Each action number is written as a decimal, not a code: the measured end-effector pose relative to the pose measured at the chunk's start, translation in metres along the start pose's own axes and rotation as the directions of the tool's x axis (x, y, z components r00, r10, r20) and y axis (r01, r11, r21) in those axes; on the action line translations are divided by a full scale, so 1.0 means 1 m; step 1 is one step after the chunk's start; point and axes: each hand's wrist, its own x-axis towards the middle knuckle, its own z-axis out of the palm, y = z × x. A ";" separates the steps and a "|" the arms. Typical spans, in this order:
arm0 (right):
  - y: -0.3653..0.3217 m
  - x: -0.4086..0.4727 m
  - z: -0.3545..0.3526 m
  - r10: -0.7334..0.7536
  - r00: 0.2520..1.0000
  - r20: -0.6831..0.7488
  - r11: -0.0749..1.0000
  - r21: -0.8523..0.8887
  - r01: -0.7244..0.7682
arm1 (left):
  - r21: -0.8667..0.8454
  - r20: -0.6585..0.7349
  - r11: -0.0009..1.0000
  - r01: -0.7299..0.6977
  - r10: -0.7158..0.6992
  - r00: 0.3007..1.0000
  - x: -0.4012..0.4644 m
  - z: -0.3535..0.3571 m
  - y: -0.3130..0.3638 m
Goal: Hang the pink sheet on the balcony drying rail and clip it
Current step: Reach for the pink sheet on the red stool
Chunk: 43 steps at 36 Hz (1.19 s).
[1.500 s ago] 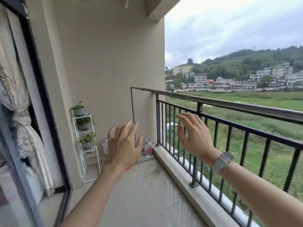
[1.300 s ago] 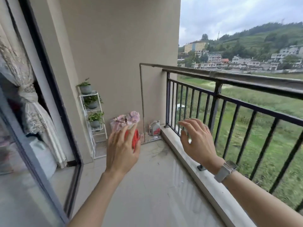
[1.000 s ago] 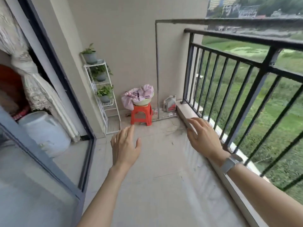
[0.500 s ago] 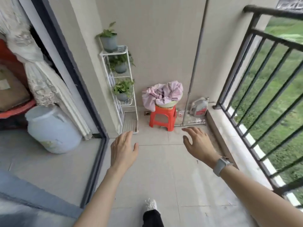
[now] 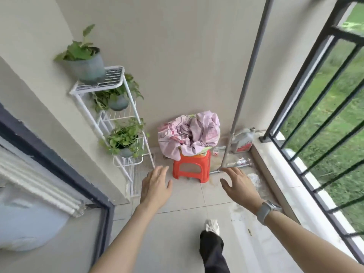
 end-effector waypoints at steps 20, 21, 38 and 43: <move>0.099 0.405 0.126 0.160 0.912 0.379 0.987 -0.090 -0.135 | 0.000 0.380 0.996 0.085 -0.078 0.922 0.388 0.163 -0.055; 0.101 0.419 0.135 0.167 0.908 0.383 0.985 -0.099 -0.139 | -0.001 0.392 0.997 0.075 -0.069 0.917 0.404 0.171 -0.062; 0.146 0.575 0.297 0.541 0.803 0.249 0.834 -0.279 -0.475 | 0.127 0.633 0.921 -0.369 0.211 0.744 0.620 0.344 -0.135; 0.158 0.582 0.303 0.487 0.841 0.234 0.835 -0.408 -0.370 | 0.035 0.607 0.904 -0.427 0.320 0.727 0.647 0.340 -0.137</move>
